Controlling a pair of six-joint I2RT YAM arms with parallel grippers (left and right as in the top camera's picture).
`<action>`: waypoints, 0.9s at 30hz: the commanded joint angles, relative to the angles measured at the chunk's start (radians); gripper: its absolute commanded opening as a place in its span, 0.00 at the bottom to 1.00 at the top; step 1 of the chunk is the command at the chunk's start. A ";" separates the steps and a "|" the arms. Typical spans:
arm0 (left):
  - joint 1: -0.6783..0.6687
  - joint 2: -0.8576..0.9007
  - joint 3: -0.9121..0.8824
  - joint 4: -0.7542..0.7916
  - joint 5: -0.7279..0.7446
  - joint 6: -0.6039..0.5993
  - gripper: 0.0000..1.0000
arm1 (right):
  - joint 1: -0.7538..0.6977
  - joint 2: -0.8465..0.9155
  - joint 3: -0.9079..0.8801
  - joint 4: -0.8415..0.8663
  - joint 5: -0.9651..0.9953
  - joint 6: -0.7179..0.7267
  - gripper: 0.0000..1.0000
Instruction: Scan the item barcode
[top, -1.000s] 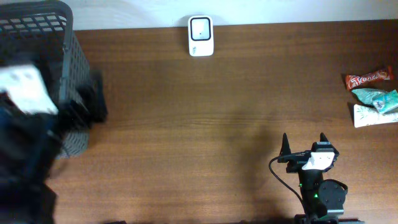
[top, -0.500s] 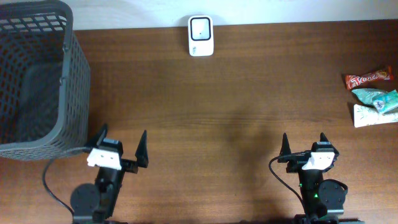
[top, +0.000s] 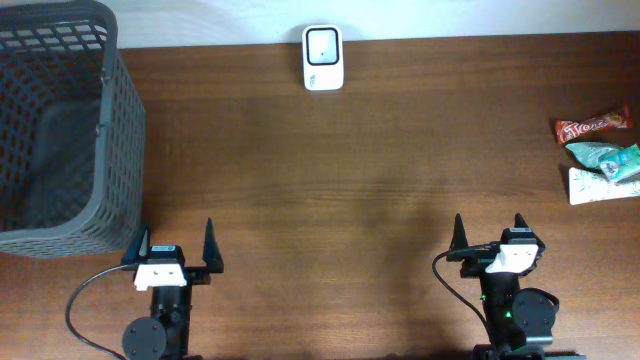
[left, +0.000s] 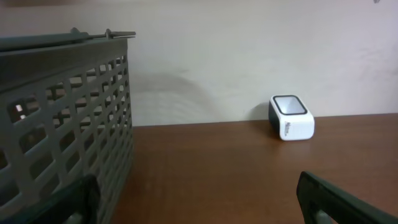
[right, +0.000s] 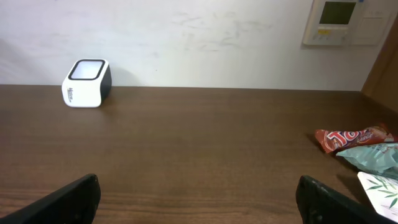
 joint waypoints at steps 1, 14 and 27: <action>0.007 -0.011 -0.009 -0.074 -0.019 0.034 0.99 | -0.006 -0.008 -0.008 -0.004 0.002 0.001 0.99; -0.014 -0.011 -0.009 -0.147 -0.049 -0.100 0.99 | -0.006 -0.008 -0.008 -0.004 0.002 0.001 0.99; -0.101 -0.011 -0.010 -0.151 -0.103 -0.043 0.99 | -0.006 -0.008 -0.008 -0.004 0.002 0.001 0.98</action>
